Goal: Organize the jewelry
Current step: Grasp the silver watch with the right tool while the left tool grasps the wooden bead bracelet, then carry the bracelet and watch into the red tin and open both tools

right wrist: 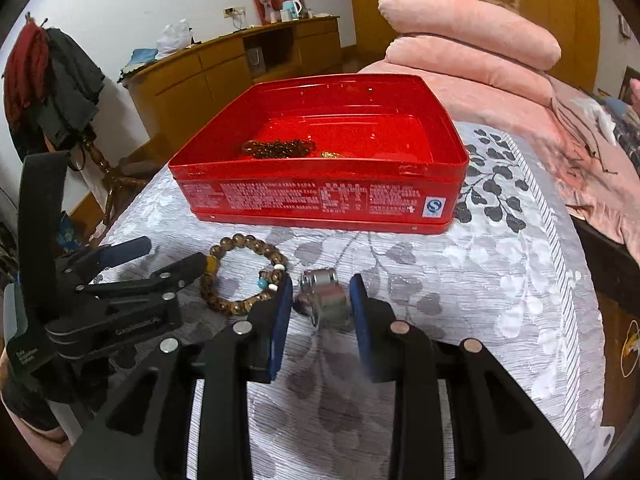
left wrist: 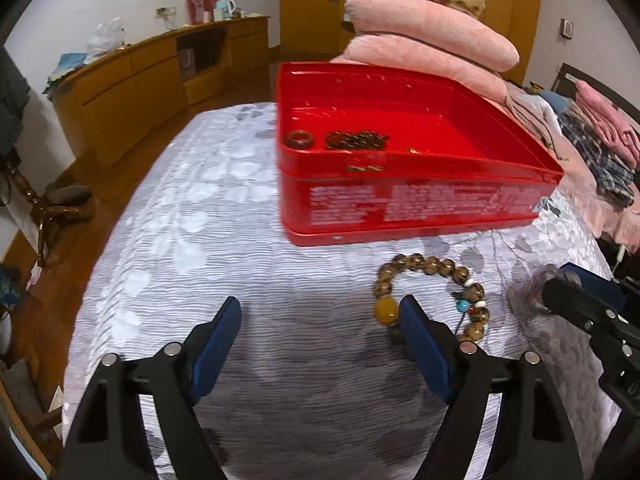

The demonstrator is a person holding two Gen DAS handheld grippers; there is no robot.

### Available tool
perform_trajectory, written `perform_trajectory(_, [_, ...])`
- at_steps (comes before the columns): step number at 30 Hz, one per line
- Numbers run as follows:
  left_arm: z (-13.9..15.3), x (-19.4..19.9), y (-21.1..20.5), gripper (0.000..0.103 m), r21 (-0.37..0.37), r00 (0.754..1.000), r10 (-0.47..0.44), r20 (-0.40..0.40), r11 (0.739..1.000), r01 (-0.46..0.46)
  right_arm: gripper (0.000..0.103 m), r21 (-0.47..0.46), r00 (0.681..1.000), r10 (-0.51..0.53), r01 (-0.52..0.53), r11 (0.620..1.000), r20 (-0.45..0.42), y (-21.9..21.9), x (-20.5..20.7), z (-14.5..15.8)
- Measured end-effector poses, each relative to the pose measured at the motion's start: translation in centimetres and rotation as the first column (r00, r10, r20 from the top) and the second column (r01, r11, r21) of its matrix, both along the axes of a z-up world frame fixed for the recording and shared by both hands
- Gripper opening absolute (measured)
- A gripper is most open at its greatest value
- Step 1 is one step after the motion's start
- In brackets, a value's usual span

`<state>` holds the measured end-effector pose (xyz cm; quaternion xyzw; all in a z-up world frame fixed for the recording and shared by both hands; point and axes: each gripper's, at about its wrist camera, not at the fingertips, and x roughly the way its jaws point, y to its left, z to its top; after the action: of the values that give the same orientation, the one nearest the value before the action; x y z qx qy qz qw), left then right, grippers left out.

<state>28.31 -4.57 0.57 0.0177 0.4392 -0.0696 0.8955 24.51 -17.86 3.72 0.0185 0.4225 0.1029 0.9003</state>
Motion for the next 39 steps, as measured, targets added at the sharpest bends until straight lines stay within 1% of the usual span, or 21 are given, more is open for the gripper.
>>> perform_trajectory(1, [-0.2, 0.1, -0.3, 0.078, -0.001, 1.0, -0.012, -0.011, 1.0, 0.012, 0.027, 0.001, 1.0, 0.001, -0.001, 1.0, -0.002, 0.1, 0.1, -0.1])
perform_trajectory(3, [-0.7, 0.4, -0.7, 0.069, -0.009, 0.999, -0.034, -0.037, 0.999, 0.034, 0.026, 0.002, 1.0, 0.003, -0.003, 1.0, -0.007, 0.1, 0.0, -0.2])
perform_trajectory(4, [-0.7, 0.4, -0.9, 0.068, -0.003, 0.999, -0.036, -0.029, 0.999, 0.036, 0.025, 0.005, 1.0, 0.004, -0.004, 1.0, -0.008, 0.1, 0.1, -0.2])
perform_trajectory(5, [-0.7, 0.4, -0.9, 0.063, 0.003, 0.999, -0.041, -0.025, 0.999, 0.041, 0.015, 0.009, 1.0, 0.007, -0.006, 1.0, -0.007, 0.2, 0.1, -0.1])
perform_trajectory(6, [-0.6, 0.3, -1.0, 0.056, 0.006, 0.999, -0.047, -0.022, 0.999, 0.047, 0.015, 0.011, 1.0, 0.007, -0.007, 1.0, -0.008, 0.2, 0.1, -0.1])
perform_trajectory(7, [-0.5, 0.3, -0.9, 0.052, 0.008, 0.999, -0.047, -0.02, 0.999, 0.047, 0.014, 0.019, 1.0, 0.01, -0.01, 1.0, -0.011, 0.2, 0.1, -0.1])
perform_trajectory(9, [-0.3, 0.3, -0.6, 0.033, -0.002, 0.999, -0.047, -0.016, 0.999, 0.047, 0.014, 0.012, 1.0, 0.01, -0.01, 1.0, -0.015, 0.3, 0.2, -0.2])
perform_trajectory(12, [-0.2, 0.2, 0.0, 0.017, -0.026, 0.999, -0.049, -0.021, 0.998, 0.049, 0.015, 0.008, 0.999, 0.018, -0.018, 1.0, -0.031, 0.4, 0.3, -0.5])
perform_trajectory(13, [-0.2, 0.2, 0.1, 0.015, -0.026, 0.999, -0.047, -0.021, 0.999, 0.046, 0.016, 0.01, 0.999, 0.016, -0.016, 1.0, -0.037, 0.3, 0.2, -0.7])
perform_trajectory(15, [-0.2, 0.2, 0.4, 0.014, -0.033, 0.999, -0.045, -0.022, 0.998, 0.044, 0.021, 0.015, 0.999, 0.007, -0.007, 1.0, -0.047, 0.2, 0.2, -0.8])
perform_trajectory(17, [-0.2, 0.2, 0.3, 0.015, -0.023, 0.999, -0.046, -0.024, 0.999, 0.046, 0.041, -0.006, 0.998, 0.007, -0.007, 1.0, -0.06, 0.2, 0.2, -1.2])
perform_trajectory(18, [-0.2, 0.3, 0.2, 0.016, -0.016, 0.999, -0.046, -0.023, 0.999, 0.046, 0.044, -0.015, 0.998, 0.007, -0.008, 1.0, -0.061, 0.3, 0.1, -1.3])
perform_trajectory(23, [-0.3, 0.5, -0.5, 0.017, 0.014, 0.999, -0.042, -0.012, 0.999, 0.043, 0.045, -0.027, 0.994, 0.017, -0.02, 0.999, -0.104, 0.6, 0.3, -2.8])
perform_trajectory(28, [-0.3, 0.5, -0.3, 0.015, 0.001, 0.999, -0.04, -0.006, 0.999, 0.04, 0.046, -0.051, 0.996, 0.019, -0.024, 0.998, -0.088, 1.2, 0.6, -3.0])
perform_trajectory(30, [-0.3, 0.5, -0.5, 0.014, 0.01, 0.999, -0.042, 0.0, 0.999, 0.042, 0.041, -0.078, 0.997, 0.016, -0.023, 0.997, -0.079, 1.5, 0.7, -3.1])
perform_trajectory(31, [-0.4, 0.5, -0.7, 0.013, 0.016, 0.999, -0.042, 0.003, 0.999, 0.042, 0.035, -0.085, 0.997, 0.018, -0.024, 0.996, -0.075, 1.6, 0.7, -3.1])
perform_trajectory(32, [-0.4, 0.5, -0.8, 0.013, 0.017, 0.999, -0.042, 0.005, 0.999, 0.042, 0.031, -0.079, 0.997, 0.025, -0.031, 0.996, -0.075, 1.6, 0.7, -3.0])
perform_trajectory(35, [-0.3, 0.4, -0.5, 0.012, -0.004, 0.999, -0.037, 0.004, 0.999, 0.037, 0.031, -0.088, 0.997, 0.025, -0.031, 0.996, -0.071, 1.7, 0.5, -3.0])
perform_trajectory(39, [0.1, -0.2, 0.1, 0.012, -0.038, 0.999, -0.034, 0.009, 0.999, 0.034, 0.031, -0.07, 0.998, 0.013, -0.018, 0.997, -0.067, 1.4, 0.1, -2.6])
